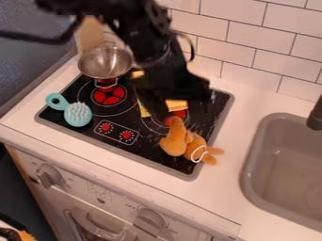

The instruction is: Move the stuff toy to the lower right side of the burner

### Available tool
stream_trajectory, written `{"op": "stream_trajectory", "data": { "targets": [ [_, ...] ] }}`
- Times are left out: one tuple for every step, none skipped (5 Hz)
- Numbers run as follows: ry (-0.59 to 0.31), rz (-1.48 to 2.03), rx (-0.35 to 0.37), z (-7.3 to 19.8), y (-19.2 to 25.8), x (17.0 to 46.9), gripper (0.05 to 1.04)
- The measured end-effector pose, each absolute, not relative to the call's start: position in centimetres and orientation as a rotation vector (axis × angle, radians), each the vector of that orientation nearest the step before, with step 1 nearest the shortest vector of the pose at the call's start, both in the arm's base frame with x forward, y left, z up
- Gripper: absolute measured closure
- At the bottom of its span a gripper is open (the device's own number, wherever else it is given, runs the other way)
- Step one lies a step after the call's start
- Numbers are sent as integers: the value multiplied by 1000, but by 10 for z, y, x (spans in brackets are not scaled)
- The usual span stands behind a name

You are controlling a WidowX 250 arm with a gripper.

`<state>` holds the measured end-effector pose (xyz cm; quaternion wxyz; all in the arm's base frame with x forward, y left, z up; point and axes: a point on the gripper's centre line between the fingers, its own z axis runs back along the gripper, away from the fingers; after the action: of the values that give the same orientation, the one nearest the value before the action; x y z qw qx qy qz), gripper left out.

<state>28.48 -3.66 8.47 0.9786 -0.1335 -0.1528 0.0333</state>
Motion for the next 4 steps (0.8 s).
{"op": "stream_trajectory", "data": {
  "targets": [
    [-322, 49, -278, 109, -37, 287, 85],
    [-310, 53, -272, 115, -35, 287, 85],
    [-309, 49, -269, 114, -35, 287, 85],
    [-309, 49, -269, 114, -35, 287, 85]
  ]
}}
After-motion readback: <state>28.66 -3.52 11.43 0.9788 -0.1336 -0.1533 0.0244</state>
